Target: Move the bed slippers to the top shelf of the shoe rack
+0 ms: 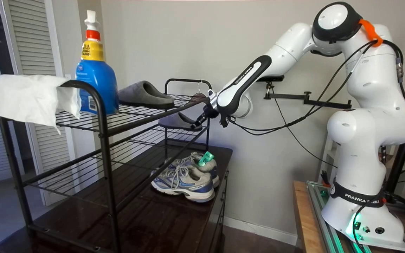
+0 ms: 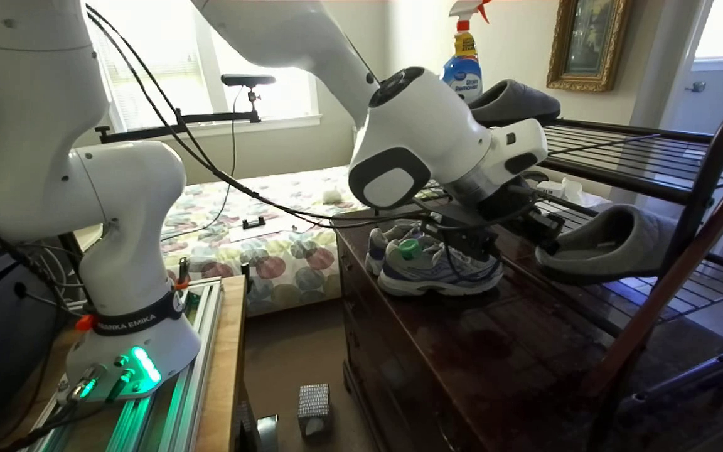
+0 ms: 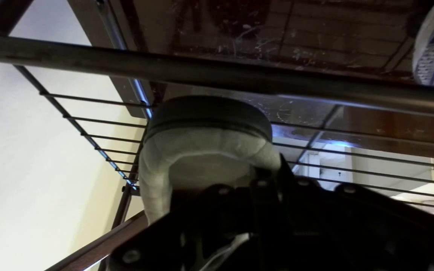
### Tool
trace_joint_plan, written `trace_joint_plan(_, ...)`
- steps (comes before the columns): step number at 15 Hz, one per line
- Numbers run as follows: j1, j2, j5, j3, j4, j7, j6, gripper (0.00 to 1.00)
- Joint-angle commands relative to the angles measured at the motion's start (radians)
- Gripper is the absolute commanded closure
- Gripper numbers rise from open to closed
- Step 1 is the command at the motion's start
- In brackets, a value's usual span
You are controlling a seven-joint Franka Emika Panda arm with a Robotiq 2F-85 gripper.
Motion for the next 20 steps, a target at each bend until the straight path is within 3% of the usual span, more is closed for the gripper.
trace_joint_plan(1,-0.167,0.022,-0.019,0.174,-0.042,0.025,-0.088,0.99)
trace_joint_plan(5,-0.332,0.05,0.001,0.325,-0.08,0.004,-0.144,0.99)
trace_joint_plan(20,-0.822,0.053,-0.01,0.746,-0.166,-0.045,-0.245,0.99)
